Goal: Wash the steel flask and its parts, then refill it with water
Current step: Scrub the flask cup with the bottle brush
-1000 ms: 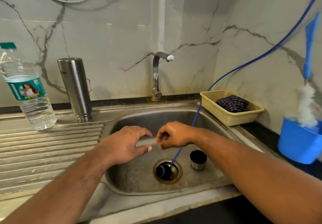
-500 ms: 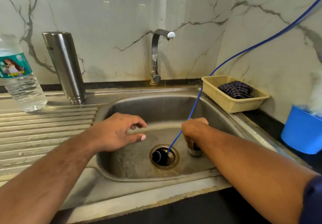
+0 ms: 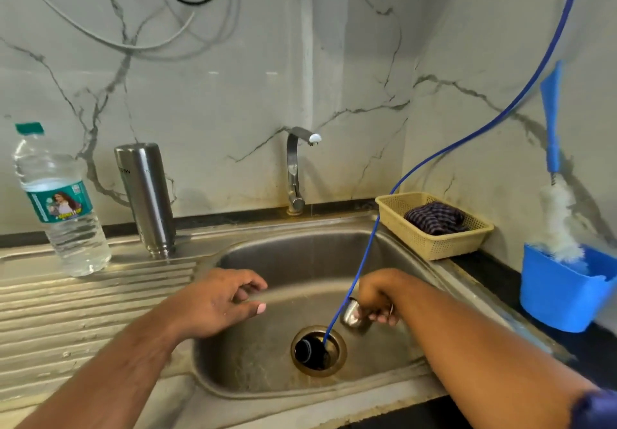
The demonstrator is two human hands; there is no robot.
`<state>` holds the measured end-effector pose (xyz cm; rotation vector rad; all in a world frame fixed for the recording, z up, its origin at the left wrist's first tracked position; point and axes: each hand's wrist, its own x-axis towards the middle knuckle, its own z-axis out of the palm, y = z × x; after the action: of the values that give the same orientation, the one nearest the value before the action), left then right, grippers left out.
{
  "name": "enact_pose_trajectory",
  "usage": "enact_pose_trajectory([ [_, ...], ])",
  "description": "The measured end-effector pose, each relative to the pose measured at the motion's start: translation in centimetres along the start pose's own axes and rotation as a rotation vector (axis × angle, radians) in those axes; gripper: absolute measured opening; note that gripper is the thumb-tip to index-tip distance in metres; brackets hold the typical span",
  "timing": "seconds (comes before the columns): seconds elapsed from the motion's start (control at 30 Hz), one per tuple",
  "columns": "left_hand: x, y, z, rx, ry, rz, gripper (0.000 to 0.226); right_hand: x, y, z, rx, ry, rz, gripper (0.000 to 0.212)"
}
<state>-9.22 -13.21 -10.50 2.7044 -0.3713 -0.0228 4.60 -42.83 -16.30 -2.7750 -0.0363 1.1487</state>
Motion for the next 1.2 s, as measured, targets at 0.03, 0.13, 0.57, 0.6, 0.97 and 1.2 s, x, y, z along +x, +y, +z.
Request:
enact_pose_trajectory([
  [0.03,-0.1,-0.1,-0.2,-0.007,0.004,-0.013,0.041,-1.2,0.4,-0.3,0.134,-0.007,-0.055,0.027],
  [0.13,-0.4,0.0,-0.5,-0.040,0.047,-0.049,0.041,-3.4,0.9,-1.5,0.544,-0.057,-0.284,0.020],
  [0.57,5.2,9.0,1.3,-0.317,0.265,-0.049,0.075,-7.1,-1.9,-3.3,1.172,-0.233,-0.664,0.050],
  [0.6,5.4,9.0,2.4,-0.323,0.274,-0.065,0.065,-6.7,-2.0,-2.8,1.112,-0.215,-0.599,0.053],
  [0.97,6.1,6.5,4.3,-0.395,0.356,-0.180,0.053,-7.3,-4.1,-1.5,0.656,0.304,-0.577,0.056],
  [1.2,6.0,7.8,4.5,-0.407,0.317,-0.149,0.062,-13.6,-2.4,-3.3,0.041,0.878,-0.597,0.028],
])
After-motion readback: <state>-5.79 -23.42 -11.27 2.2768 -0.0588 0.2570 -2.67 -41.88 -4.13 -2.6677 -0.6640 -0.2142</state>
